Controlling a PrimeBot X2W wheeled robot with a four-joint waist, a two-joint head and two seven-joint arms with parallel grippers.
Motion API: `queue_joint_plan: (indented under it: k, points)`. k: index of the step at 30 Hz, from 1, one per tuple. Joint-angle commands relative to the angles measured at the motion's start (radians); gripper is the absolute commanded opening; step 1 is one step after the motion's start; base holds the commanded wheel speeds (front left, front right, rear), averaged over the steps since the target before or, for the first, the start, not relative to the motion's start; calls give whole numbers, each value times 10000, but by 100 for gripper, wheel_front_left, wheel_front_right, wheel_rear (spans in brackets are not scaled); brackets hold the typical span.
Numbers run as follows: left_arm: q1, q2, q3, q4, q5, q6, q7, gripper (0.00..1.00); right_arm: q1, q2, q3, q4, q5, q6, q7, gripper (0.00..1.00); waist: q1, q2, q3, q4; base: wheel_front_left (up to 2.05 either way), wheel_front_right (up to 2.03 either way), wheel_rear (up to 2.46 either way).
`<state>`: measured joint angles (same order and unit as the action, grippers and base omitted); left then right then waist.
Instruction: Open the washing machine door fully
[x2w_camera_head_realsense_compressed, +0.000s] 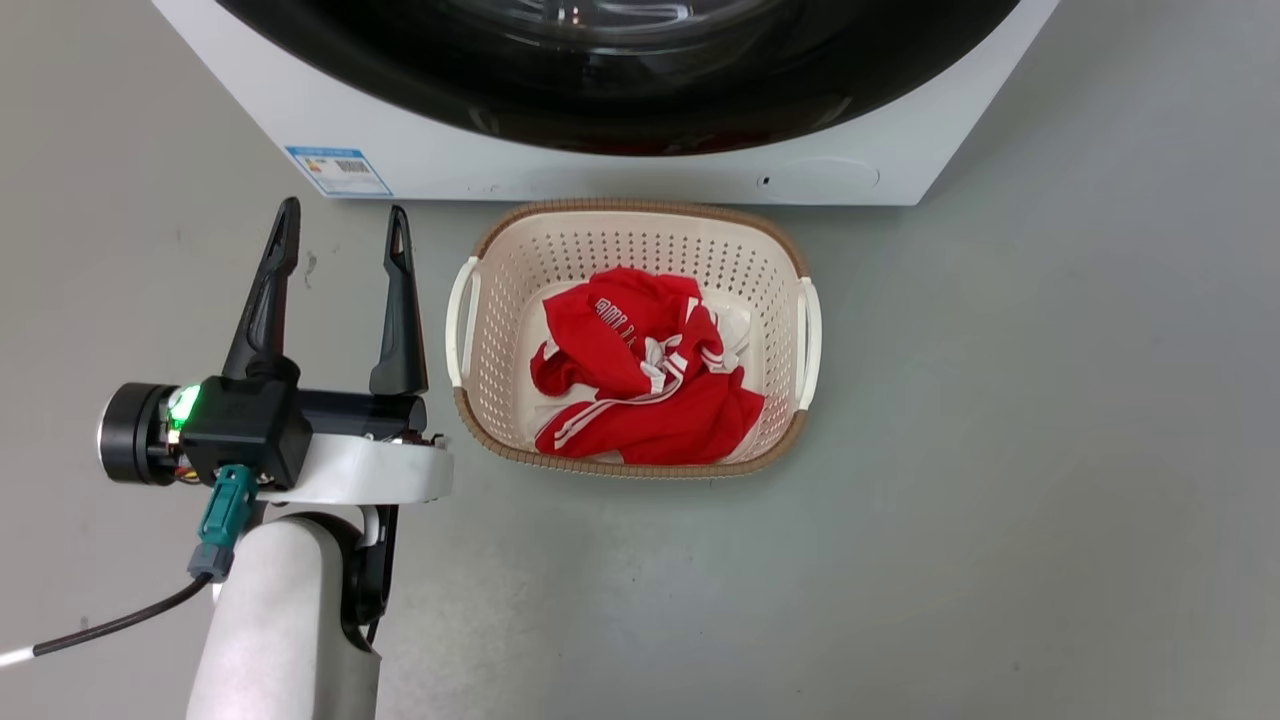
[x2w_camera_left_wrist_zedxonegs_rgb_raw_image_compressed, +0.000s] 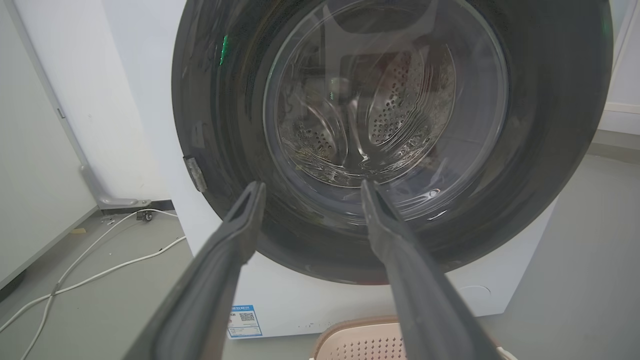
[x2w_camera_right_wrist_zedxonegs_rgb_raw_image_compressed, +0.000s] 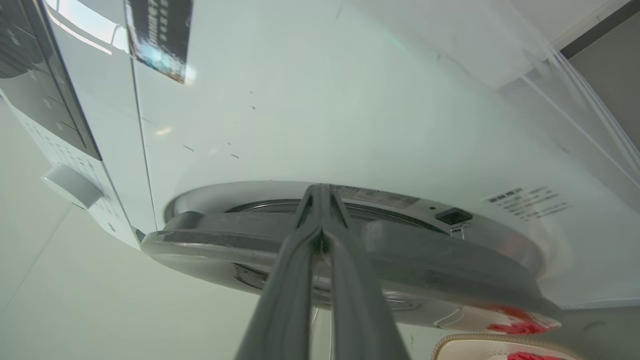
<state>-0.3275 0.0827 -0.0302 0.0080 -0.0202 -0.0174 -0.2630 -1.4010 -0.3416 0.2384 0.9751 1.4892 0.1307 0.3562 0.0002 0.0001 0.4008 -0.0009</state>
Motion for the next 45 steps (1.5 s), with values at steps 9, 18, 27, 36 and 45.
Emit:
queue_joint_plan:
  k: [9,18,27,36,45]
  points:
    - [-552,-49,-158,-159,54,-74,-27,100,-1596,403,861,1136,-989,0,1022,0,-2,-1,717,257,0,0,0]
    - [-671,-103,-164,-183,16,-40,-27,100,-1937,837,1122,1524,-1239,0,1964,0,-2,-1,981,335,0,0,0]
    - [-513,-132,-141,71,-16,-45,-27,100,-696,860,645,381,-257,0,3997,0,-2,-1,481,219,0,0,0]
    - [-49,-169,-156,239,-83,-21,-27,100,1113,1092,427,-1025,655,0,5596,0,-2,-1,-426,140,0,0,0]
    - [583,-207,-223,421,-78,-27,-27,100,2880,1547,741,-2310,1076,2,6460,0,-2,-1,-1310,156,0,0,0]
